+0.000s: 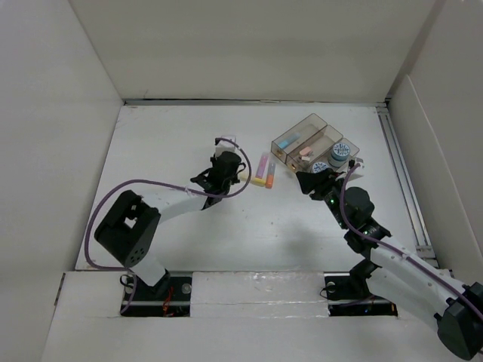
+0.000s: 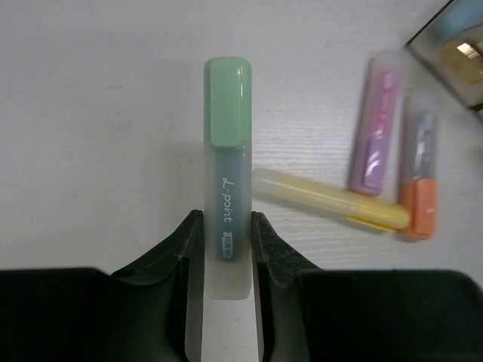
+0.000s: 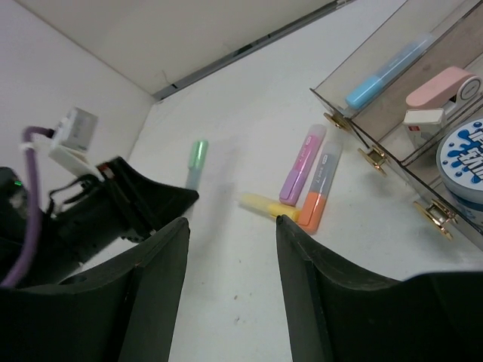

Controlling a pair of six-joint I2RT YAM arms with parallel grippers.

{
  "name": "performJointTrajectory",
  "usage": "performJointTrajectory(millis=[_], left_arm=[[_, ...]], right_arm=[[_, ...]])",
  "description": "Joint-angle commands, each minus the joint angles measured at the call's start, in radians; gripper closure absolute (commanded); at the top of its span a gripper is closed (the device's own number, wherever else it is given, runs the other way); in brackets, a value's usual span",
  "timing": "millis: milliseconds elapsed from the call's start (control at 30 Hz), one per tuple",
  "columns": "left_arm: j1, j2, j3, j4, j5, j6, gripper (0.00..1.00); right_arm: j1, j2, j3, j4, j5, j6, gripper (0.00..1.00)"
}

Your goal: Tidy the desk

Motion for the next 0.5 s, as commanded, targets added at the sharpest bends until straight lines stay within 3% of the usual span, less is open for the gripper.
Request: performJointTrajectory(millis=[0, 100, 133, 200, 233, 267, 467], left_arm=[[0.001, -0.080, 0.078, 0.063, 0.081, 0.002, 1.00], [0.001, -0.025, 0.159, 0.154, 0.244, 0.030, 1.00], [0.001, 0.033, 0.196, 0.152, 0.282, 0.028, 1.00], [0.001, 0.099, 0.311, 0.154, 0.374, 0.031, 1.00], [0.001, 0.131, 0.343, 0.158, 0.400, 0.034, 1.00], [0.001, 0.200, 0.382, 0.158, 0.451, 0.033, 1.00], [0.001, 0.438, 0.725, 0.117, 0.612, 0.031, 1.00]], right_arm=[[-0.008, 0.002, 0.030, 0.070, -0.005, 0.008, 0.45], [-0.008, 0.000, 0.026, 0.075, -0.008, 0.010, 0.47], [-0.008, 0.002, 0.024, 0.084, -0.007, 0.010, 0.65], [-0.008, 0.000, 0.026, 0.083, -0.008, 0.005, 0.78], [-0.008, 0.000, 0.030, 0.074, -0.014, 0.005, 0.90], [-0.008, -0.007, 0.030, 0.067, -0.008, 0.005, 0.93], [-0.008, -0.032, 0.024, 0.057, 0.013, 0.004, 0.95]])
